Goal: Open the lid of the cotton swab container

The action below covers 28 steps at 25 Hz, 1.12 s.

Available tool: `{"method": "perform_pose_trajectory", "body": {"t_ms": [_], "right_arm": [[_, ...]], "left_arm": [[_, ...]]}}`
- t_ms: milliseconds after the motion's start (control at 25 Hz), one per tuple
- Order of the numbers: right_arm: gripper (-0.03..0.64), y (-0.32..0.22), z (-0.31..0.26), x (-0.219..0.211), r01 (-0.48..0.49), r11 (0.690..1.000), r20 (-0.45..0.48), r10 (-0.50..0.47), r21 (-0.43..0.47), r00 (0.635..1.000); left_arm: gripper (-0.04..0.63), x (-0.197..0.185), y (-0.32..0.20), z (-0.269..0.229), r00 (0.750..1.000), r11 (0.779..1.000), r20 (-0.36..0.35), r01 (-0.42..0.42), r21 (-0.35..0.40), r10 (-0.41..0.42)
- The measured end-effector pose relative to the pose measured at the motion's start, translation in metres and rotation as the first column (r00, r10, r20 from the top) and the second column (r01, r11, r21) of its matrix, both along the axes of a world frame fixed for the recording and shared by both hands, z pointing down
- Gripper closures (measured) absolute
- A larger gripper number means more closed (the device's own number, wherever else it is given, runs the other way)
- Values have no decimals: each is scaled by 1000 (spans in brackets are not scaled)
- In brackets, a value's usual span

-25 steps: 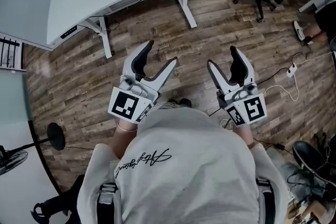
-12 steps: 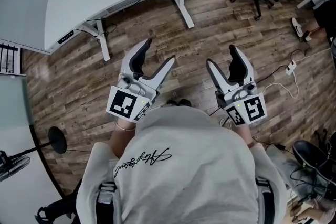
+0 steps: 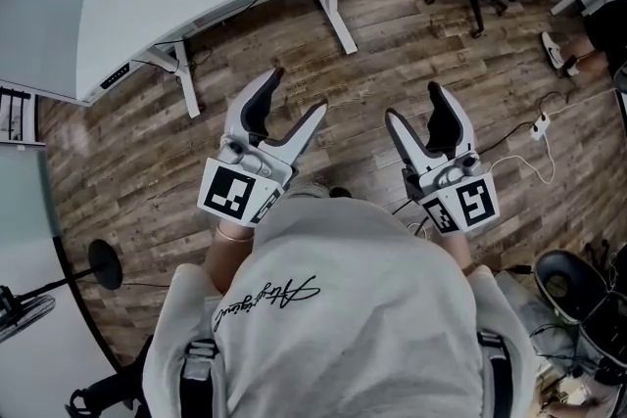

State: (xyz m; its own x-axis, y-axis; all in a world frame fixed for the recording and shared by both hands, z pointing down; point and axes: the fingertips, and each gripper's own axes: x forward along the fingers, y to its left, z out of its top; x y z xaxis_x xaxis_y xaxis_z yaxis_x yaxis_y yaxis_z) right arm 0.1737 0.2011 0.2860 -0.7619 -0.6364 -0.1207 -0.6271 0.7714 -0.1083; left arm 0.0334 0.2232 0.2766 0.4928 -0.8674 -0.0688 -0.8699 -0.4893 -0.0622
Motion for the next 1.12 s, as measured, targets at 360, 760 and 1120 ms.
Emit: {"method": "perform_pose_trajectory", "body": {"t_ms": [360,760,1120], "right_arm": [[308,-12,12,-11,56,998,-10,-56,-30,998],[310,-55,19,-23,43,999,-15,-43,-2,999],[311,-126,19,-48,23,1000,-2,-23,12,1000]], "left_arm": [[311,-12,-4,12,998,998,-9,55,-31,-55],[311,-23,-54,17,999,999,0,35,2,-35],[311,-50,-125,21,1000,1000,5,26,4,-26]]}}
